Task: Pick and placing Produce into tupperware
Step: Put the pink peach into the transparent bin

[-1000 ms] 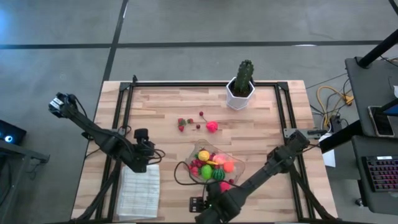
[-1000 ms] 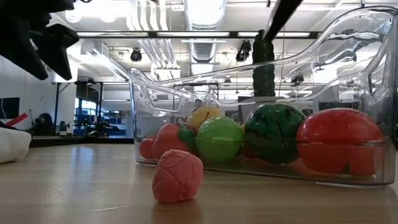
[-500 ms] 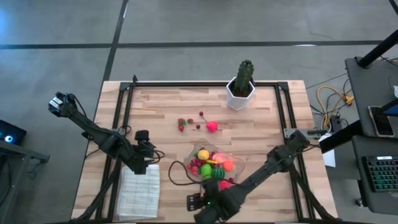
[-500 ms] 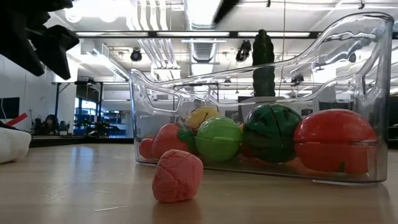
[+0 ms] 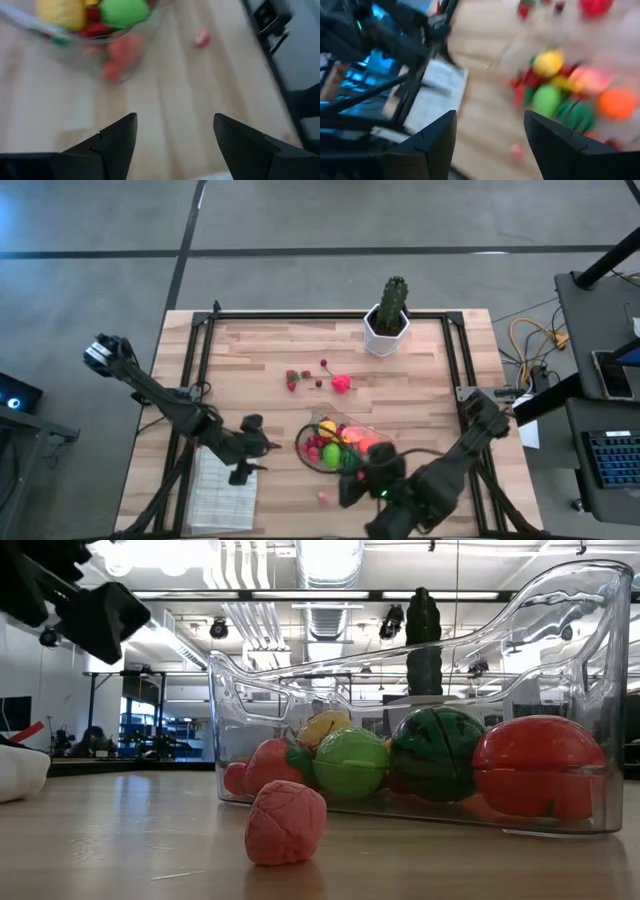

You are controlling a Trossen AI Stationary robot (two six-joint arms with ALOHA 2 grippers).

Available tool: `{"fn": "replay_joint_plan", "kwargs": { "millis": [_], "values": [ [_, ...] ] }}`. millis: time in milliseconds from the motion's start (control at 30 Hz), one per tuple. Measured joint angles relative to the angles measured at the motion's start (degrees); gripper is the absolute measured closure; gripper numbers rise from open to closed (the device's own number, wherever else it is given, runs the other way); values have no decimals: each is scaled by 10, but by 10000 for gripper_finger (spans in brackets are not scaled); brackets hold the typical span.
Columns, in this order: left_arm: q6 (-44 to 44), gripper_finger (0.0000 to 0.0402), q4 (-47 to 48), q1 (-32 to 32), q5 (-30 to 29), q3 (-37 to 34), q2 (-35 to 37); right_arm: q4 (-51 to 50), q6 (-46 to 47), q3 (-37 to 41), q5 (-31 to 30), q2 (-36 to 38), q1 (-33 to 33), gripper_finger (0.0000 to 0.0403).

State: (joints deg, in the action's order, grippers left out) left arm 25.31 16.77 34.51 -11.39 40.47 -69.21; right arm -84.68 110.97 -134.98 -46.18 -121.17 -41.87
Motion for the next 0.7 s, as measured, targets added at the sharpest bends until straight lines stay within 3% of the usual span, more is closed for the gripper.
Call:
{"fn": "replay_joint_plan", "kwargs": {
  "millis": [100,400,700],
  "values": [
    [37,153,-71,0,17,4,-47,-58,-18,1,-13,27,0,179],
    [105,153,-250,15,1,61,-215,-54,-207,5,-15,70,1,179],
    [122,153,-283,21,-30,192,-388,-53,-284,5,11,72,-26,179]
  ]
}}
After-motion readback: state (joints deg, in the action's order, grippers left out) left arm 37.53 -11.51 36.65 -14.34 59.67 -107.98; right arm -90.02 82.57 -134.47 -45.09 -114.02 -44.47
